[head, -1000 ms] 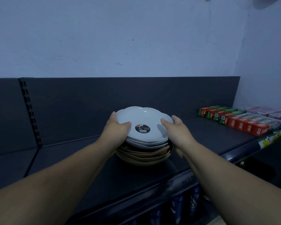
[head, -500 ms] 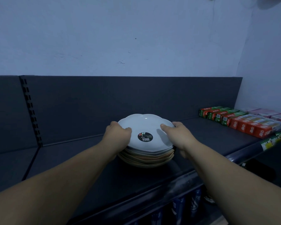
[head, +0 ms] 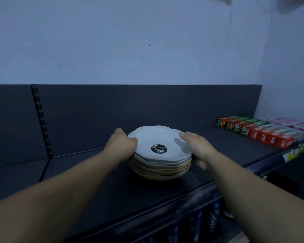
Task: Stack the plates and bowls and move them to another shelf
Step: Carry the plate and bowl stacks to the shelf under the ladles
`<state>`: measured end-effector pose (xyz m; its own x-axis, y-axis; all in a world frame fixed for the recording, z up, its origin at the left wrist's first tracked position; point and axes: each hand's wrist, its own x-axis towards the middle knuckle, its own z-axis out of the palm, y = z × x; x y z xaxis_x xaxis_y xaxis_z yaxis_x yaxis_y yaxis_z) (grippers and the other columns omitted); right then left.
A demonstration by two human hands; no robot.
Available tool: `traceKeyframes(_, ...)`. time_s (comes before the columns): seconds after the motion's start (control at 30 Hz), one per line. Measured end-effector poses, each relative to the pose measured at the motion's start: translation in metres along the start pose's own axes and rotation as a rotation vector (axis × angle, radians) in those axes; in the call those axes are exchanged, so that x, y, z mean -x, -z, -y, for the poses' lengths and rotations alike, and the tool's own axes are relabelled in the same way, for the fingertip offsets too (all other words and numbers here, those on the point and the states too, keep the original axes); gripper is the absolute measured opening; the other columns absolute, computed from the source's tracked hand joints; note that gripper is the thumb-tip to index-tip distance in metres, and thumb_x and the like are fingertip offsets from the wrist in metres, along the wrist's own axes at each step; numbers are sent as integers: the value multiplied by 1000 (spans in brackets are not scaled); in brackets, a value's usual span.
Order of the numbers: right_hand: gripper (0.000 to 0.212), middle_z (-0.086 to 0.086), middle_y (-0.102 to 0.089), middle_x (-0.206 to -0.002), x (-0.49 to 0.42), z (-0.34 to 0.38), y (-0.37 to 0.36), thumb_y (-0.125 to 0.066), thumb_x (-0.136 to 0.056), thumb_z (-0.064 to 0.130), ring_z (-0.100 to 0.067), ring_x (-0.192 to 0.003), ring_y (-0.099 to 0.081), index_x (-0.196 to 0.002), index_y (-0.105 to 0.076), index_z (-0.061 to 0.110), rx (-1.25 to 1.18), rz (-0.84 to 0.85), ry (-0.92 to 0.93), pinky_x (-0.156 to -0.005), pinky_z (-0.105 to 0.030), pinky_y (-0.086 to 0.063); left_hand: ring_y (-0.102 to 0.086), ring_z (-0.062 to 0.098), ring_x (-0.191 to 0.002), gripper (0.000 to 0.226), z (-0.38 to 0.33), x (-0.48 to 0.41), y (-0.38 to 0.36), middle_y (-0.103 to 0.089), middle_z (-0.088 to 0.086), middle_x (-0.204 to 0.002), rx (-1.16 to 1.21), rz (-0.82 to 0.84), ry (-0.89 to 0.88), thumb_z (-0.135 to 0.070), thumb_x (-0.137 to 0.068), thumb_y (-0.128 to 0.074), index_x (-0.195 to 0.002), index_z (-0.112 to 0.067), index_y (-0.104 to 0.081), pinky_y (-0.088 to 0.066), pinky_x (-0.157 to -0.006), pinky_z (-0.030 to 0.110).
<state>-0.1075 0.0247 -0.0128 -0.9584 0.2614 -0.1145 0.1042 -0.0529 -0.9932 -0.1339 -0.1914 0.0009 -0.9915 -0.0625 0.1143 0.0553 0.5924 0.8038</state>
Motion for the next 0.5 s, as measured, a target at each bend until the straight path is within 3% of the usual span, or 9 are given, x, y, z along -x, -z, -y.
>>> traceKeyframes(0.13, 71, -5, -44, -148, 6, -2, -6, -62, -90, 42, -27, -124, -52, -151, -33, 19, 229, -206, 95, -99, -39, -46, -46, 24, -122, 55, 5, -10, 4, -40, 5, -144, 109, 77, -31, -29, -93, -47, -144, -15, -32, -39, -87, 30)
traceKeyframes(0.2, 70, -5, -42, -149, 10, -4, -12, -60, -89, 45, -27, -128, -49, -149, -36, 18, 381, -299, 183, -99, -34, -42, -47, 22, -123, 56, 6, -11, 1, -43, 2, -143, 150, 158, -44, -25, -94, -43, -148, -20, -29, -39, -91, 30)
traceKeyframes(0.33, 64, -7, -44, -146, 13, -8, -25, -52, -92, 52, -28, -123, -51, -138, -48, 8, 629, -275, 203, -85, -29, -37, -50, 19, -104, 42, 11, -8, 0, -52, -2, -117, 87, 207, -80, -16, -94, -35, -135, -16, -44, -42, -86, 32)
traceKeyframes(0.43, 59, -8, -48, -141, 10, -5, -28, -50, -93, 53, -27, -117, -53, -131, -53, 9, 625, -240, 192, -85, -32, -40, -52, 22, -102, 40, 16, -6, 6, -56, 3, -117, 12, 181, -90, -17, -94, -35, -131, -14, -48, -42, -81, 31)
traceKeyframes(0.5, 58, -8, -45, -146, 7, -4, -27, -49, -95, 51, -27, -124, -49, -136, -51, 9, 622, -202, 192, -88, -30, -37, -52, 22, -100, 40, 19, -6, 9, -56, 6, -119, -56, 158, -91, -18, -94, -34, -132, -16, -47, -39, -76, 30)
